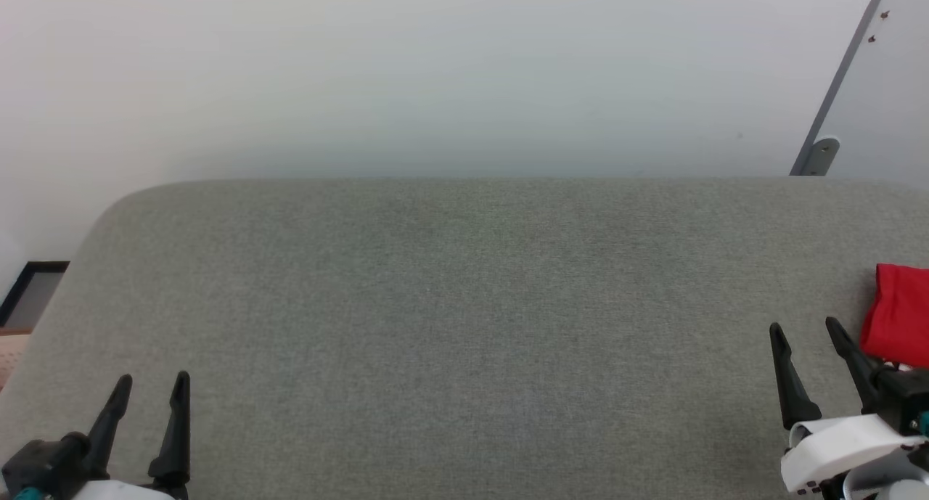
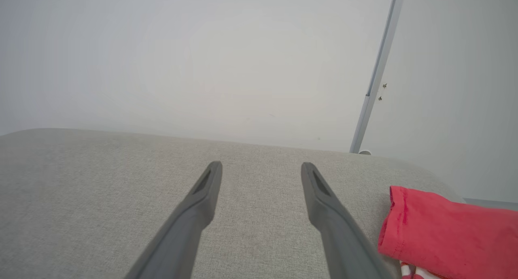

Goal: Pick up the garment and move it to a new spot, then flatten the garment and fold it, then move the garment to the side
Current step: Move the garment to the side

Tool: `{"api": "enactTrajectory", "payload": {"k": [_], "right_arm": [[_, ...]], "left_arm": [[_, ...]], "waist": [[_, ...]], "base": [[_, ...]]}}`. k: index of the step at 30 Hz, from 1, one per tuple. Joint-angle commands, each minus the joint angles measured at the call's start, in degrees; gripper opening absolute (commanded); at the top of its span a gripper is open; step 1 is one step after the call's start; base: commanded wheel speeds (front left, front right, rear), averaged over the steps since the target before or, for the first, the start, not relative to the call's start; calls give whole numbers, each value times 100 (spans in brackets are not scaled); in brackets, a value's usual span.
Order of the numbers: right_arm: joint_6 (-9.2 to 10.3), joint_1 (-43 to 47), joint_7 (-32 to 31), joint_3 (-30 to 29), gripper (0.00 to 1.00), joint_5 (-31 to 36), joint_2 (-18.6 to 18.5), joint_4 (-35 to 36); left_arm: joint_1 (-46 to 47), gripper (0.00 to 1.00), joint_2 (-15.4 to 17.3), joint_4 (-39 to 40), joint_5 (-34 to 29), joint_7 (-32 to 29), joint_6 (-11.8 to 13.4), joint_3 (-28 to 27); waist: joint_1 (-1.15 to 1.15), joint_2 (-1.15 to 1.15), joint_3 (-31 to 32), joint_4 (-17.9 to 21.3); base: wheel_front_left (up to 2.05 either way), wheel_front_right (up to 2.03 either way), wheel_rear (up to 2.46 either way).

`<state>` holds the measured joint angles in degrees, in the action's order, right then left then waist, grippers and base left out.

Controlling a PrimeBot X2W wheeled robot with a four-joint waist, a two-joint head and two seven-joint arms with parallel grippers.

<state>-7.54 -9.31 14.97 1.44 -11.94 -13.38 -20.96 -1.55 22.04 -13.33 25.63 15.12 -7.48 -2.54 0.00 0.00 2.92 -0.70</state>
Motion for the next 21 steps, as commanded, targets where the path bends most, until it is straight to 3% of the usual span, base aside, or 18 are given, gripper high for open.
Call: {"api": "enactTrajectory", "payload": {"k": [1, 21], "right_arm": [[12, 115, 26, -32, 100, 54, 22, 78], [12, 596, 27, -43, 100, 88, 273, 447]], "left_arm": [[-78, 100, -1, 20, 34, -4, 7, -29], [-239, 100, -23, -87, 170, -4, 6, -79]], "waist": [[0, 0, 2, 33], [0, 0, -34, 215]], "base": [[0, 0, 0], [0, 0, 0]]}}
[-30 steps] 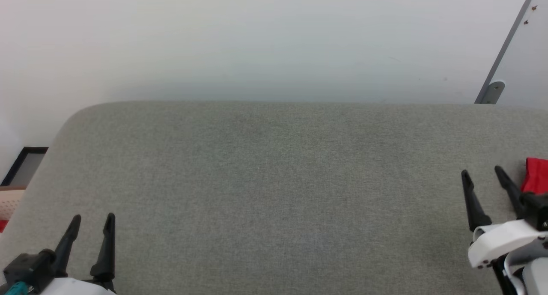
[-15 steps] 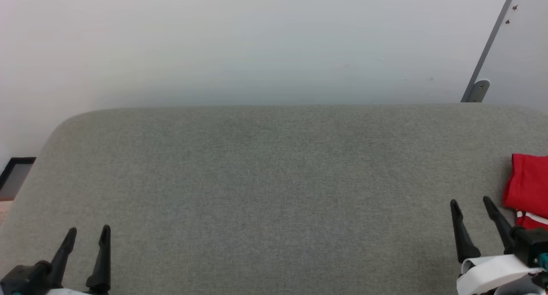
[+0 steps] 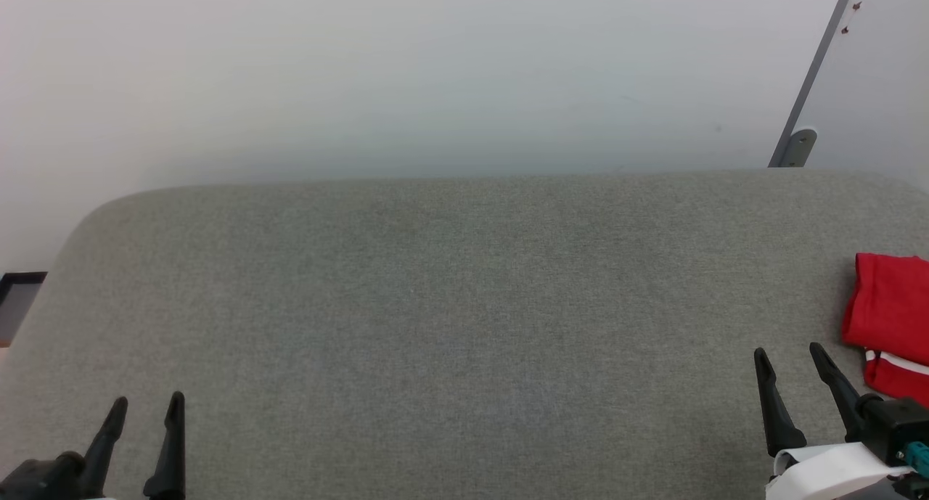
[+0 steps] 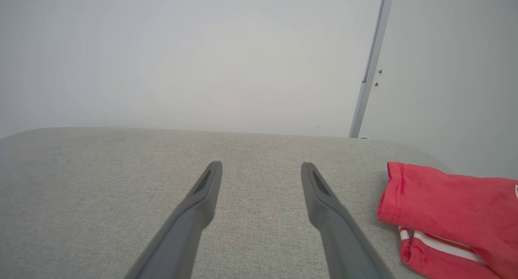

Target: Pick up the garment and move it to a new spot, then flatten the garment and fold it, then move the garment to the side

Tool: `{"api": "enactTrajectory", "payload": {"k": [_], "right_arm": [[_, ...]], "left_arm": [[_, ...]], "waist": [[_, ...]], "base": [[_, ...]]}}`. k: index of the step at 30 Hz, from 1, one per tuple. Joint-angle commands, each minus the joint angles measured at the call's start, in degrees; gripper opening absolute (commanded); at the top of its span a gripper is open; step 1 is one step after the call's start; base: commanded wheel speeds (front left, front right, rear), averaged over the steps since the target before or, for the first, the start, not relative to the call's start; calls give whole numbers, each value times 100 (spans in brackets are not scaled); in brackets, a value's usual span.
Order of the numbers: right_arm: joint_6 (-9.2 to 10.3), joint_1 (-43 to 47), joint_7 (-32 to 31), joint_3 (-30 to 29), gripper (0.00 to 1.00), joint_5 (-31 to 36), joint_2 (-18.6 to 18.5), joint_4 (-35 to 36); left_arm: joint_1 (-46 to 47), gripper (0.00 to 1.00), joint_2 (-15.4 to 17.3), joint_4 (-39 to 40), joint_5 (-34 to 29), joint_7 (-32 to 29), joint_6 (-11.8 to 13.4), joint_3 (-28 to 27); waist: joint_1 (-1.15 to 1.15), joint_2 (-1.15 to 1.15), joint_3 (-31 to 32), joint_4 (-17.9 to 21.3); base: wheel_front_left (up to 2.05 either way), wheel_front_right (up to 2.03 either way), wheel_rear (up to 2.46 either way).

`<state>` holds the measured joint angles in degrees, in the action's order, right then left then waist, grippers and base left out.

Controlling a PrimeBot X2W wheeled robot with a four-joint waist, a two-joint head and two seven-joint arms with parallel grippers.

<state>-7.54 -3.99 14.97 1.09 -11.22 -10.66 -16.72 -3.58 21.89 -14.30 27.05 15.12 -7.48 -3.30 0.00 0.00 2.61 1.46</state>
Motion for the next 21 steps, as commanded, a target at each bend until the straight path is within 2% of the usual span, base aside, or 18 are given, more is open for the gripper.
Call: {"api": "enactTrajectory", "payload": {"k": [1, 15, 16, 21], "right_arm": [[12, 70, 27, -9, 100, 28, 1, 26], [12, 95, 27, -29, 100, 73, 23, 71], [12, 96, 27, -24, 0, 73, 24, 65], [0, 123, -52, -39, 0, 0, 95, -149]], "left_arm": [[-42, 100, -15, 21, 31, -4, 6, -1], [-111, 100, -38, 166, 63, -4, 6, -39], [-111, 0, -36, 178, 41, -4, 6, -44], [-118, 0, -250, -31, 117, -28, 0, 32]], "waist": [[0, 0, -6, -1], [0, 0, -44, -24], [0, 0, -48, -25], [0, 0, -50, -25]], "base": [[0, 0, 0], [0, 0, 0], [0, 0, 0], [0, 0, 0]]}}
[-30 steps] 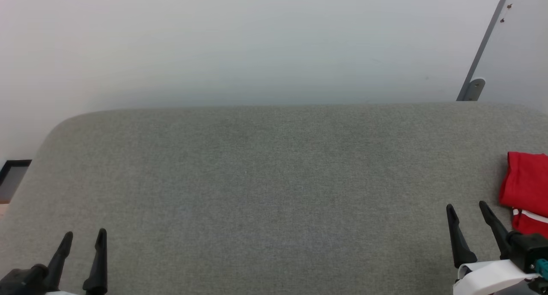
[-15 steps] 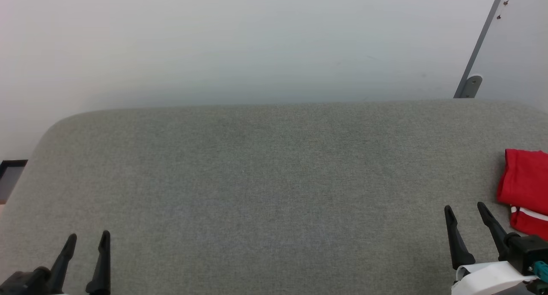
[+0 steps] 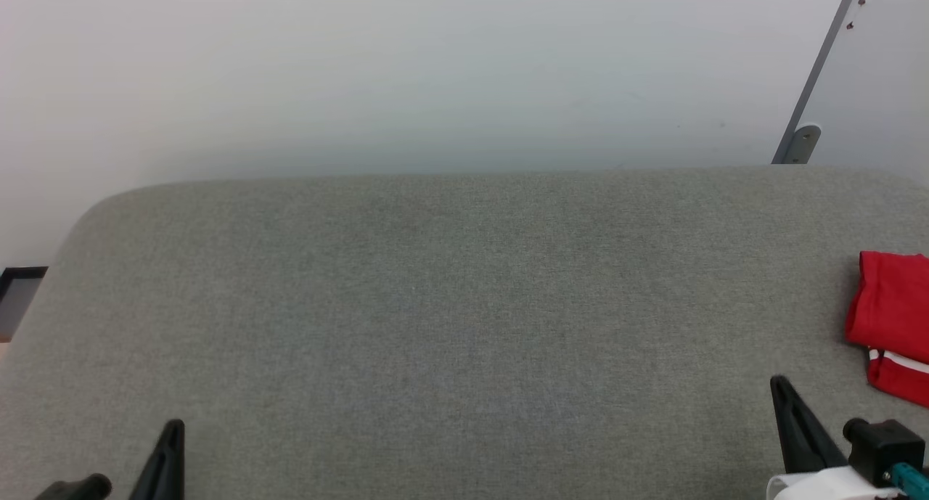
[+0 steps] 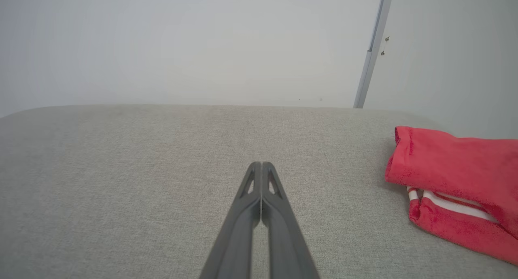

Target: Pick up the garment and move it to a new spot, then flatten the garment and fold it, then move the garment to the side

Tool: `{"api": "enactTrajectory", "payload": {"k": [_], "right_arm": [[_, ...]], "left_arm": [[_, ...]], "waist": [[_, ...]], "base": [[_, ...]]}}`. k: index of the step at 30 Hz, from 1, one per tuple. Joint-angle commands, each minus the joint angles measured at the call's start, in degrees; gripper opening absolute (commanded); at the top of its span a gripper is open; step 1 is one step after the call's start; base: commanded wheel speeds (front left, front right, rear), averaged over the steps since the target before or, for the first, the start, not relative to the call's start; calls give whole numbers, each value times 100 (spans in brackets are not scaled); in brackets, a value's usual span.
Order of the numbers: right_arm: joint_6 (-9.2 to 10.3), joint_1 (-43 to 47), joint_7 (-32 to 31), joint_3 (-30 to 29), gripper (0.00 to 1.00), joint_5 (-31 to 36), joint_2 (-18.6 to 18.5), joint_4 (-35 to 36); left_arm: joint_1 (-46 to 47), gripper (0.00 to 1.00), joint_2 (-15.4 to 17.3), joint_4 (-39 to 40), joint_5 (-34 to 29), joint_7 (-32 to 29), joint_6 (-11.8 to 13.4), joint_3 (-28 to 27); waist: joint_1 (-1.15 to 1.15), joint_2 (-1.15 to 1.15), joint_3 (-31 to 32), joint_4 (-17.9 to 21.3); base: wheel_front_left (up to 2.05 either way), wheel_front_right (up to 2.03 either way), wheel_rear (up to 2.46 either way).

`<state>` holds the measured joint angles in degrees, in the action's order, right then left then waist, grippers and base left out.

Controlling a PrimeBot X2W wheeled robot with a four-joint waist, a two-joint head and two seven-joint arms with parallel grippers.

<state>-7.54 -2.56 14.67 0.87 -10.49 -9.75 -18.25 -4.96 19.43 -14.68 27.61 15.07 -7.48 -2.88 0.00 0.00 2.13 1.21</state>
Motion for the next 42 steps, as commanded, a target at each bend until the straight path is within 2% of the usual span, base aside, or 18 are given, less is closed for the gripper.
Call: {"api": "enactTrajectory", "payload": {"k": [1, 16, 42], "right_arm": [[0, -36, -61, -37, 0, -187, 13, 1], [1, -106, -468, -177, 0, -1789, 146, 106], [3, -213, -1011, -362, 0, -3907, 324, 225]], "left_arm": [[37, 0, -27, 7, 152, -55, 0, -18], [263, 0, -346, 27, 1414, -476, 0, -93], [564, 0, -774, 50, 3090, -1035, -1, -188]], "waist": [[0, 0, -3, -2], [0, 0, -31, -16], [0, 0, -77, -41]], "base": [[0, 0, 0], [0, 0, 0], [0, 0, 0]]}}
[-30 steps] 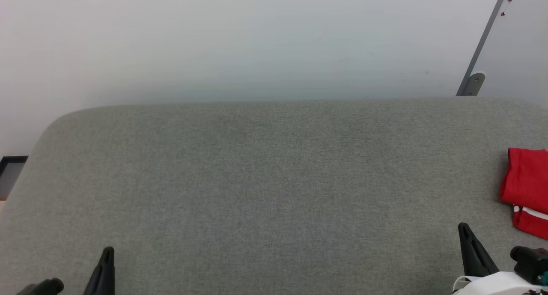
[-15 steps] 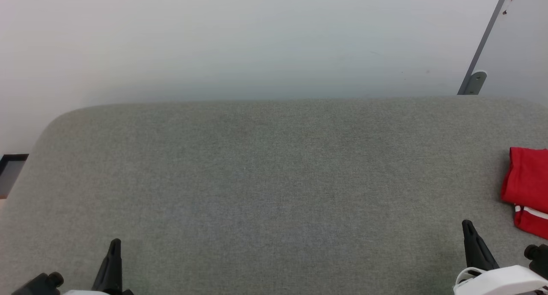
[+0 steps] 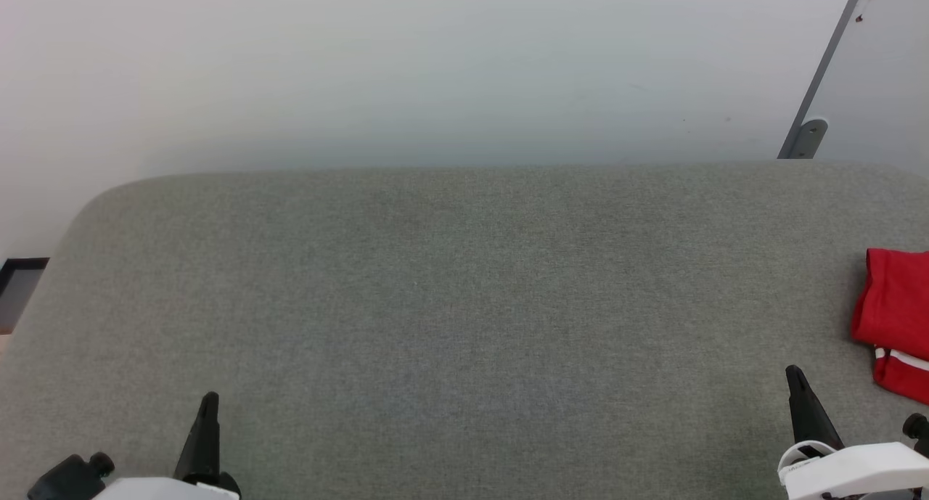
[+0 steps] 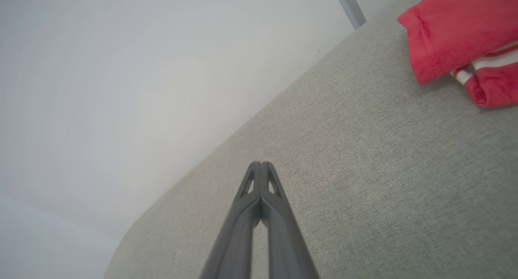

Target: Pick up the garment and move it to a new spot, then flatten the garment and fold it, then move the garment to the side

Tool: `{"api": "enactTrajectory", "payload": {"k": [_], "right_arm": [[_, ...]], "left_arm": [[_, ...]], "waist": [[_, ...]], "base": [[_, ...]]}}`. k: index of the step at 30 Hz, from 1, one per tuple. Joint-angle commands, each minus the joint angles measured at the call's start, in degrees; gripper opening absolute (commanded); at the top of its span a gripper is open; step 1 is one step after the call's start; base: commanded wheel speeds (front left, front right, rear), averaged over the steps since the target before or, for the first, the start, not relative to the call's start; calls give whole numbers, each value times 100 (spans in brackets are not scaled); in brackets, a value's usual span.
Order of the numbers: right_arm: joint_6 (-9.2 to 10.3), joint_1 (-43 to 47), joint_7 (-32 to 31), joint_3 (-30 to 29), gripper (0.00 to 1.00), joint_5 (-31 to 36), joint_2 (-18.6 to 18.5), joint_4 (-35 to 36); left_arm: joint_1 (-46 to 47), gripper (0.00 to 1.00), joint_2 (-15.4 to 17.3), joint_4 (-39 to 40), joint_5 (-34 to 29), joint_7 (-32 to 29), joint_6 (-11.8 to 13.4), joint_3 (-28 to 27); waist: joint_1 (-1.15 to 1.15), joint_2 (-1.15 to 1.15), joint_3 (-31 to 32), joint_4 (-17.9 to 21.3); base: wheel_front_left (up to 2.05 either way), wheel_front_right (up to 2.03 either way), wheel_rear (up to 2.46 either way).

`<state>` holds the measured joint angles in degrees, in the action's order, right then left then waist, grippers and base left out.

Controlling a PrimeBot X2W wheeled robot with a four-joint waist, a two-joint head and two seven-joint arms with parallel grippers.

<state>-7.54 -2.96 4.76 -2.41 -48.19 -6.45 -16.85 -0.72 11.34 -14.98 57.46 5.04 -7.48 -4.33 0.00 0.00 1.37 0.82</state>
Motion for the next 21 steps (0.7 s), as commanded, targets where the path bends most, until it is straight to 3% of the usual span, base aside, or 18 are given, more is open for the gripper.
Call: {"api": "enactTrajectory", "payload": {"k": [1, 21], "right_arm": [[3, -176, -38, -41, 0, -207, 1, 89], [4, -232, -388, -167, 0, -1533, 113, 159]], "left_arm": [[148, 0, 20, 81, 163, -49, -1, -46], [342, 0, -256, 90, 1211, -404, -1, -106]], "waist": [[0, 0, -3, -2], [0, 0, -40, -21]], "base": [[0, 0, 0], [0, 0, 0]]}}
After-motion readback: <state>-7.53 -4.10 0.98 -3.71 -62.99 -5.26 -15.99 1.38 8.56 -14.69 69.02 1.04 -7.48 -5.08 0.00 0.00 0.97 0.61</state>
